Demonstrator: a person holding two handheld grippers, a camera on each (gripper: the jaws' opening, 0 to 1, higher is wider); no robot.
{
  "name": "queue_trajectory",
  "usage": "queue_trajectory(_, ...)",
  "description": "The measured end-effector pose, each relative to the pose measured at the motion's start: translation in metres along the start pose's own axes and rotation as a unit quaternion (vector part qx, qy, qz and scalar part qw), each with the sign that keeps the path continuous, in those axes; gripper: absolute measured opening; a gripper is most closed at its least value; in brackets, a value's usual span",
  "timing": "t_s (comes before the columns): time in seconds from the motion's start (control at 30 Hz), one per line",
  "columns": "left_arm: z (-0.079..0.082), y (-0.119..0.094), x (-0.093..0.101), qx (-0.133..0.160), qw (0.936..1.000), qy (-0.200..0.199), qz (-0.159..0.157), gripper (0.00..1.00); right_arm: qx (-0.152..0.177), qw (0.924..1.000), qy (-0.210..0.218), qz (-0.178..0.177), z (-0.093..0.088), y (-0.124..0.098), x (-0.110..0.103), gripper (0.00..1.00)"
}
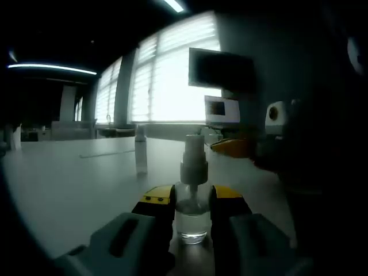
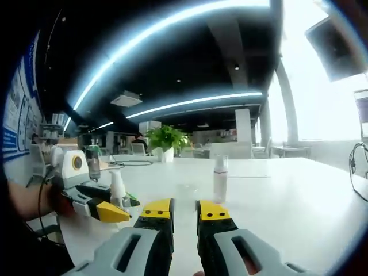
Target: Clamp pump bottle remove cover press pump head put on cover
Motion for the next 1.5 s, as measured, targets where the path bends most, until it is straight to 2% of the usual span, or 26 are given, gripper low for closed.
queue_trajectory(0.67,0.000,0.000,-0.001,-0.001,1.0000,0.001,0.000,0.15,-0.055,0.9982,-0.007,-0.020,-0.027,-0.005,0.013,0.10)
queue_trajectory(1.37,-0.001,0.000,-0.001,-0.002,1.0000,0.003,-0.001,0.15,-0.117,0.9927,-0.029,-0.009,-0.040,-0.004,0.017,0.10)
queue_trajectory(1.5,0.000,0.000,-0.001,-0.002,1.0000,0.003,-0.001,0.15,-0.118,0.9924,-0.031,-0.011,-0.039,-0.004,0.019,0.11)
Point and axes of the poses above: the point that each gripper's makers call its tool centre point, and the gripper's own axes: y roughly forward along the fingers, x roughly to its right, z roughly out of its top, the point moved 8 cm from there along -y, roughly backward along the fingers, and after that the axes turned 13 degrees about x, right-handed, at the moved point
